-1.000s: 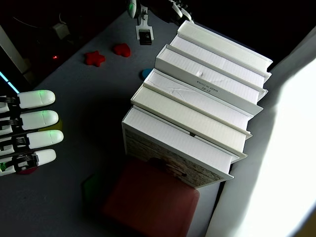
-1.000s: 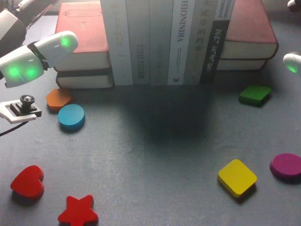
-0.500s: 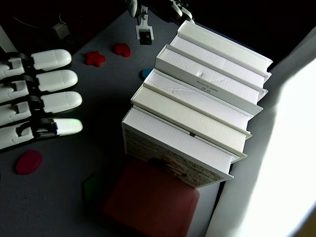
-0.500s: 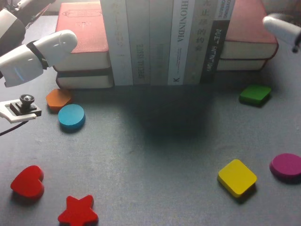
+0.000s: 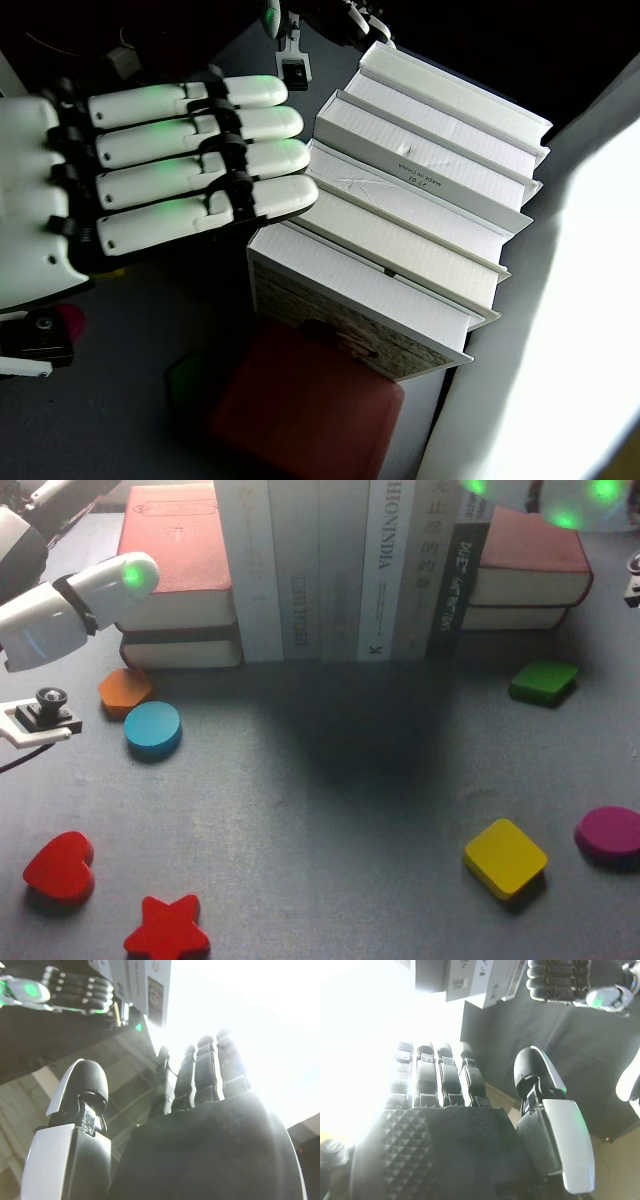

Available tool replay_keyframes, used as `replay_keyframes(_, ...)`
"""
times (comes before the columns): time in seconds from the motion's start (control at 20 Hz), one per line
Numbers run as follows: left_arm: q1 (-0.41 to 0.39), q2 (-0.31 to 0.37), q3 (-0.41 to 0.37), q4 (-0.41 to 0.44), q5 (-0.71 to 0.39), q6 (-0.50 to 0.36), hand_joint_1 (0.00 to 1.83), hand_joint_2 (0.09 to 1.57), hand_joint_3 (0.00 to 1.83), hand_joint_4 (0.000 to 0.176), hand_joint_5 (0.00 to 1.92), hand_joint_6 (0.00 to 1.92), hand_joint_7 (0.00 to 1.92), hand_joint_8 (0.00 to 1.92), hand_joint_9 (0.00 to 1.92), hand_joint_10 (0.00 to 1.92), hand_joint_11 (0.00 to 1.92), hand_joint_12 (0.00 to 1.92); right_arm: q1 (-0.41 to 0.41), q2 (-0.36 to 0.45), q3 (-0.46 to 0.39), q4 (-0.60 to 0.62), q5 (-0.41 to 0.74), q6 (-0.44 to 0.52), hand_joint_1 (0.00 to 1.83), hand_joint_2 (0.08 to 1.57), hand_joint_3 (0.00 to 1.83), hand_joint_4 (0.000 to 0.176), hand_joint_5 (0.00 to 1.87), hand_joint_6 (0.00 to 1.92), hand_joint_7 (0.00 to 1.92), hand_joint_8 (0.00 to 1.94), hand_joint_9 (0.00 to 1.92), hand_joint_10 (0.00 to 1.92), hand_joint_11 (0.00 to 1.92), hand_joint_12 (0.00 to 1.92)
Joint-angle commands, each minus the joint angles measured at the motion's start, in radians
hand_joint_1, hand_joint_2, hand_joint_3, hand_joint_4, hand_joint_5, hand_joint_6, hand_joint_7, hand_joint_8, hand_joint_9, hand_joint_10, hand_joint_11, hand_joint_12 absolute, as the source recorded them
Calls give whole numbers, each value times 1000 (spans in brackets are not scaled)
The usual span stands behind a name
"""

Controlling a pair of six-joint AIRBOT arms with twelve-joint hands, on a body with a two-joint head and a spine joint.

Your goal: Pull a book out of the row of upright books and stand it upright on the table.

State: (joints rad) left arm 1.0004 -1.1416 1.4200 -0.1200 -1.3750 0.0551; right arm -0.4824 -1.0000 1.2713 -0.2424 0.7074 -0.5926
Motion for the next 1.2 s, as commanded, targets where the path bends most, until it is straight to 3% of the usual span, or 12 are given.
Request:
replay_keyframes(0.0,-9,2,3,-23,-123,-5,407,1351,0,45,153,1,12,1,0,0,26,32,24,-8,11,24,71,0,155,1379,0,0,306,117,0,0,0,0,0,0)
replay_keyframes(0.1,-9,-1,5,-23,-123,-5,405,1353,1,45,150,0,8,0,0,0,21,32,38,-28,27,21,33,-6,155,1378,0,4,327,125,0,0,0,0,0,0)
replay_keyframes(0.15,-9,-2,5,-23,-124,-5,420,1356,1,29,160,3,12,2,0,0,22,45,44,-38,35,16,13,-7,103,1379,0,0,388,146,0,0,0,0,0,0)
replay_keyframes(0.25,-9,-2,5,-23,-124,-5,424,1357,1,23,163,3,13,2,0,0,18,46,48,-47,40,13,-3,-8,81,1378,0,0,419,153,0,0,0,0,0,0)
replay_keyframes(0.3,-9,-2,5,-25,-124,-5,425,1356,1,18,165,4,13,2,0,0,15,48,48,-47,40,11,-5,-8,150,1377,0,0,594,240,27,8,0,0,0,0)
replay_keyframes(0.4,-4,-2,4,-31,-127,-6,377,1355,0,26,167,0,5,0,0,0,0,115,48,-47,28,10,10,-8,125,1359,0,0,579,476,94,2,0,0,0,0)
replay_keyframes(0.6,-1,-1,3,-35,-131,-6,385,1353,0,27,177,2,12,2,0,0,0,150,36,-14,-33,-5,88,-7,72,1367,6,0,544,567,135,5,0,0,0,0)
replay_keyframes(0.75,6,-1,1,-43,-139,-6,373,1345,0,34,176,1,8,0,0,0,0,117,-6,30,-85,-19,161,-7,81,1366,0,0,507,825,138,0,0,0,0,0)
replay_keyframes(0.85,8,0,0,-44,-140,-6,366,1346,0,46,171,3,6,3,0,0,0,63,-59,59,-119,-19,228,3,1,1379,1,0,552,633,99,1,0,0,0,0)
replay_keyframes(0.95,11,1,-1,-49,-144,-6,356,1346,0,59,168,1,5,1,0,0,0,59,-108,74,-139,-19,289,22,0,1440,2,0,460,740,105,1,0,0,0,0)
replay_keyframes(1.0,14,1,-2,-53,-147,-6,361,1347,0,54,172,0,9,0,0,0,0,177,-140,80,-153,-20,326,32,0,1440,0,0,516,688,101,10,0,0,0,0)
replay_keyframes(1.15,19,2,-3,-58,-151,-6,343,1351,2,52,166,1,9,0,0,0,0,180,-181,85,-170,-26,371,50,0,1450,3,0,613,580,107,6,0,0,0,0)
